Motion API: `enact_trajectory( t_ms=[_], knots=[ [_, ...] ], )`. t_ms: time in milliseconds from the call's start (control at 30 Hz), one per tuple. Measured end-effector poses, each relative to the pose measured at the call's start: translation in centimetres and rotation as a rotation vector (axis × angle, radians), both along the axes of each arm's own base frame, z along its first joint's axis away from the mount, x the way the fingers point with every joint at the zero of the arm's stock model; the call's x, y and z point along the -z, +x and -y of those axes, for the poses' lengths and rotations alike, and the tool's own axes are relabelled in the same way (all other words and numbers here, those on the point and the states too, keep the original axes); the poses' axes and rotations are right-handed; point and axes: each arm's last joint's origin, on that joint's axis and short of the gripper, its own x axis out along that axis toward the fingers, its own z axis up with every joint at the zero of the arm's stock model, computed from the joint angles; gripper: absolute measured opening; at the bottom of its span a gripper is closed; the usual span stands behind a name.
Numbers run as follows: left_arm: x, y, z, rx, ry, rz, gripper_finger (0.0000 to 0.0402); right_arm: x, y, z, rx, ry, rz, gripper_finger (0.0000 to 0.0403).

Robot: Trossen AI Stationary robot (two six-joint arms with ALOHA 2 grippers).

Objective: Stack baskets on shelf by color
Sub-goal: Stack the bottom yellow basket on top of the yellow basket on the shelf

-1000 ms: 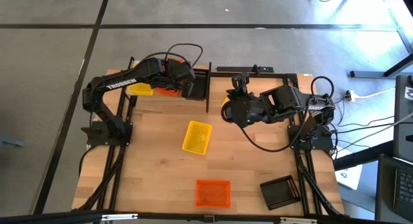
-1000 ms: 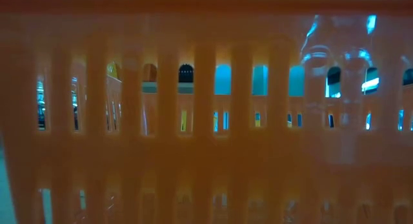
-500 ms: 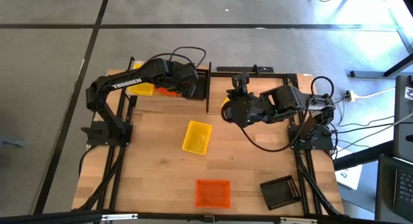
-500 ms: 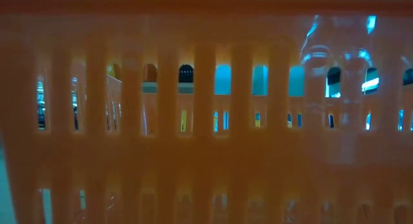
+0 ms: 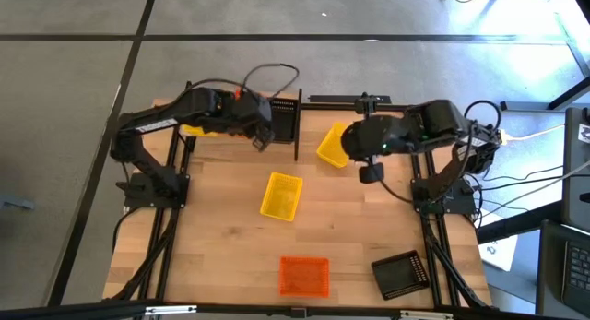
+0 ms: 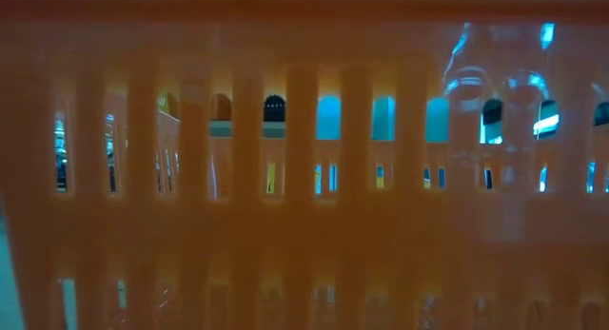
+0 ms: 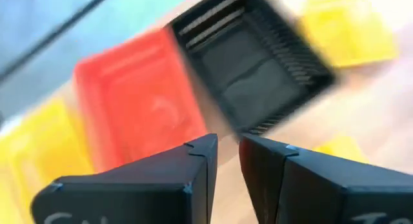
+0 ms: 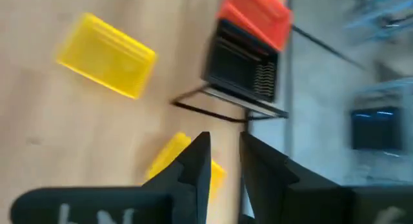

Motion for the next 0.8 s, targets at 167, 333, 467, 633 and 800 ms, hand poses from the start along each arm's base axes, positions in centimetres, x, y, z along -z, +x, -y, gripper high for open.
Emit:
enact_trajectory(
  t_ms=[167, 333, 467, 633, 800],
  knots=[
    [-0.8, 0.3, 3.9, 0.324, 0.049, -0.046, 0.0055, 0.8, 0.3, 0.3, -0.107, 0.194, -0.055, 0.0086],
    [-0.7, 0.2, 8.0, 0.683, -0.002, -0.095, 0.0055, 2.5, 0.6, 0.8, -0.053, 0.302, -0.121, 0.0086],
    [-0.5, 0.0, 10.6, 0.898, 0.025, -0.141, 0.0055, 5.1, 1.3, 0.7, -0.070, 0.285, -0.238, 0.0086],
    [0.1, -0.1, 12.5, 1.026, 0.055, -0.176, 0.0055, 8.4, 2.1, 0.5, -0.067, 0.300, -0.365, 0.0086],
    [2.8, 0.4, 13.2, 1.038, 0.038, -0.244, 0.0055, 9.8, 2.3, 0.5, -0.058, 0.296, -0.419, 0.0086]
  ],
)
